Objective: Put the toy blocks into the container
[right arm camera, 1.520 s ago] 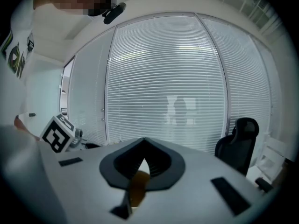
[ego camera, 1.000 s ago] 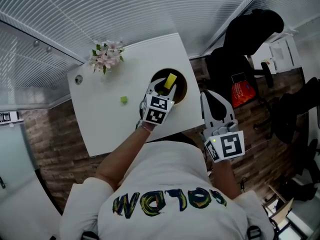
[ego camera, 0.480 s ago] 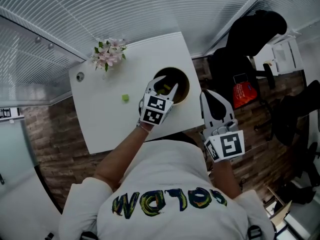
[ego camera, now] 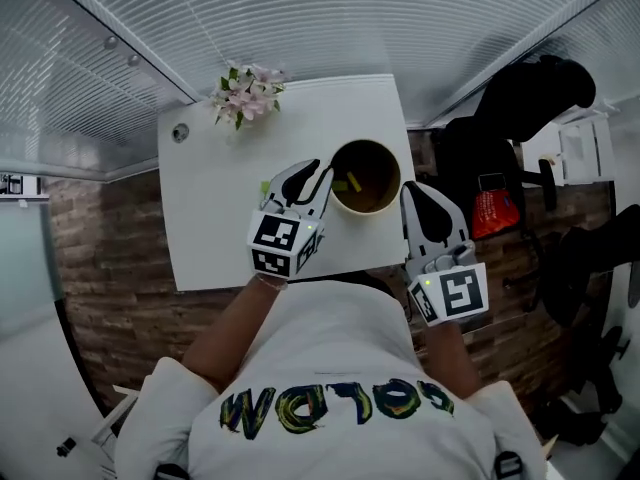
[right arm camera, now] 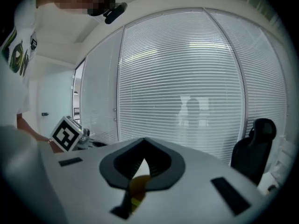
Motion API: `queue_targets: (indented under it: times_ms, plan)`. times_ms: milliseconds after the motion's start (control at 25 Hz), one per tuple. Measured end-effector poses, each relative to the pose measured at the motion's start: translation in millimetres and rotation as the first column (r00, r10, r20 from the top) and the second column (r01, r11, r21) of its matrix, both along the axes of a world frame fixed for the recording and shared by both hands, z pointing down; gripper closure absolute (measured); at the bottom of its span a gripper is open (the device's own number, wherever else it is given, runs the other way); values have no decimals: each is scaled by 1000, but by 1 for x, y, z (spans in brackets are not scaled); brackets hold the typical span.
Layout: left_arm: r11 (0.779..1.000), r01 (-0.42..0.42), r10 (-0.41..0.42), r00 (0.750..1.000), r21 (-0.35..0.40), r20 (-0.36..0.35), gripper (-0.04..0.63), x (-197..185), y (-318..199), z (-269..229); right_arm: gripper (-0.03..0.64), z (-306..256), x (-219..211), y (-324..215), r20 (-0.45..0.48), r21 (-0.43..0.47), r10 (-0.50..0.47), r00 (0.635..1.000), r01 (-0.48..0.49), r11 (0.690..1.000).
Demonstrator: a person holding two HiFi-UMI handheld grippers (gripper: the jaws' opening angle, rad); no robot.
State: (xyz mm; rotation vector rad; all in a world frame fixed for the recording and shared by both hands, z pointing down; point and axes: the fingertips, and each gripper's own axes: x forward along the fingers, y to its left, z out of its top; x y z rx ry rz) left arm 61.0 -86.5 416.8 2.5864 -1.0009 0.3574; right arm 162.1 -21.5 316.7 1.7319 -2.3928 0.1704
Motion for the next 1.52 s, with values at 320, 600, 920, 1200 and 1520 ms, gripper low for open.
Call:
queue_targets:
  times_ms: [320, 600, 920, 1200, 1520]
  plan:
    - [985, 164, -160, 984, 60, -72, 537, -78, 9, -49, 609, -11, -46, -14, -8, 27, -118, 993, 118, 993]
    - [949, 293, -283, 954, 116, -99, 537, -135, 22, -79, 609, -16, -90, -16, -2, 44, -225, 974, 225, 973]
    - [937, 336, -329, 941, 96, -80, 537, -161, 29, -69, 609, -18, -110, -17, -6, 47, -255, 967, 255, 966]
    - [945, 325, -323, 944, 30, -69, 537, -161, 40, -49, 609, -1, -111, -11, 2, -2, -246, 969, 246, 969]
    - [951, 306, -307, 951, -49, -24, 537, -154, 55, -9, 609, 22, -106, -2, 20, -62, -226, 974, 227, 972]
